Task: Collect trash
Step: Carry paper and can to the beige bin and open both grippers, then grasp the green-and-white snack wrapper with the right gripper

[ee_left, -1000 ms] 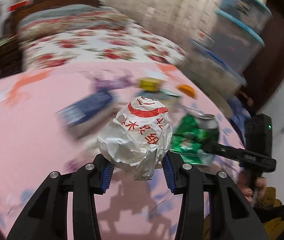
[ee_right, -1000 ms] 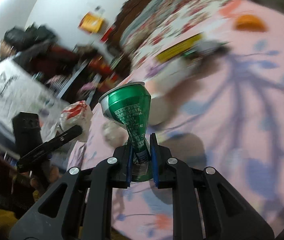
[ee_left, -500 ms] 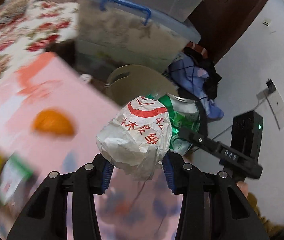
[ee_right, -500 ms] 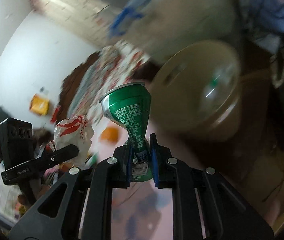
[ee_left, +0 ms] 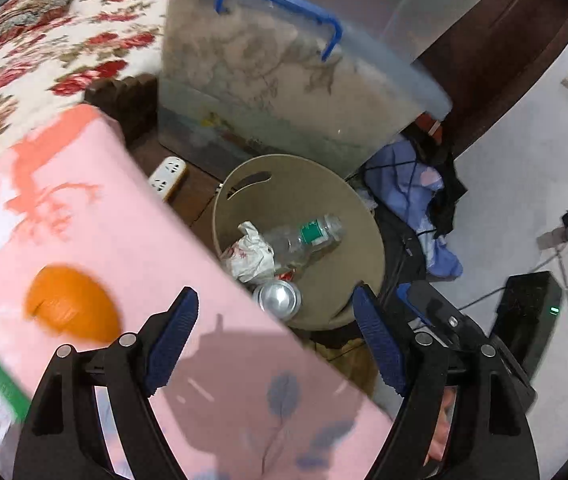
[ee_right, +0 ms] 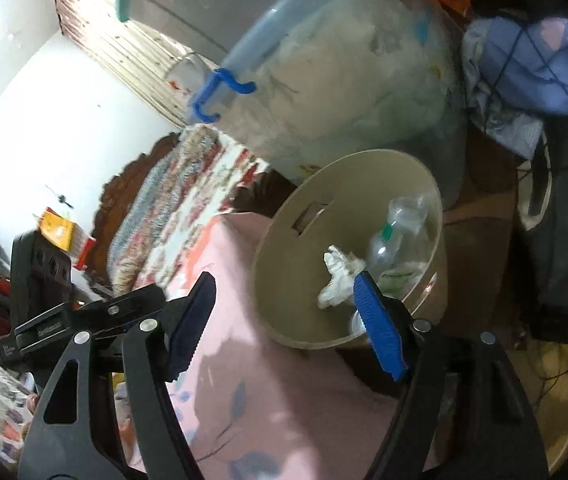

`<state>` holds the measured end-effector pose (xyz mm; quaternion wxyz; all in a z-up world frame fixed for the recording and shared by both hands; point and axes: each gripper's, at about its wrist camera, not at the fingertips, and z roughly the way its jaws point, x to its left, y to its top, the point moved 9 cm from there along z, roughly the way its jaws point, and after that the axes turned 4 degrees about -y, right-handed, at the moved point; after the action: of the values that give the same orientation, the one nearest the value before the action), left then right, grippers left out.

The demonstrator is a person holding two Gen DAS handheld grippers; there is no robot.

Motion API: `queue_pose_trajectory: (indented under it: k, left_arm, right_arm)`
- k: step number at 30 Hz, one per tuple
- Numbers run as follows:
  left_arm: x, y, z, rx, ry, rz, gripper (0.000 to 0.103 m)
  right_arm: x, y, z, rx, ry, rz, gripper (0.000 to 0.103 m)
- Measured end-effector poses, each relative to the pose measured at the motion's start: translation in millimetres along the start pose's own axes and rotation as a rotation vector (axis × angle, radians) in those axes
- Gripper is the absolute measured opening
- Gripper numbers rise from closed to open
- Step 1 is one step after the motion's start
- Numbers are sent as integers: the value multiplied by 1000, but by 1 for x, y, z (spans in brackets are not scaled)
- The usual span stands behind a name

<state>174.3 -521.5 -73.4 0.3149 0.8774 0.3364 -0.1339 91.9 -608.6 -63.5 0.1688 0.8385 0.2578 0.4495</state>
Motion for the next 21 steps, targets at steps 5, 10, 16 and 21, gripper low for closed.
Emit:
queue_pose_trajectory:
  k: [5,10,16,21]
  left_arm:
    - [-6,-46,-110,-116,-116,16,76]
    - [54,-99,-229,-295,56,-6,76]
    - [131,-179,-299,-344,286,-137,76]
    - [162,-223,-311,-329,346,-207,76]
  right_arm:
    - [34,-36,-14,38,79,-31,69]
    - [76,-76,2,141,139,-102,58]
    - [132,-117,37,273,162,-204,52]
    - [174,-155,59,392,212,-240,52]
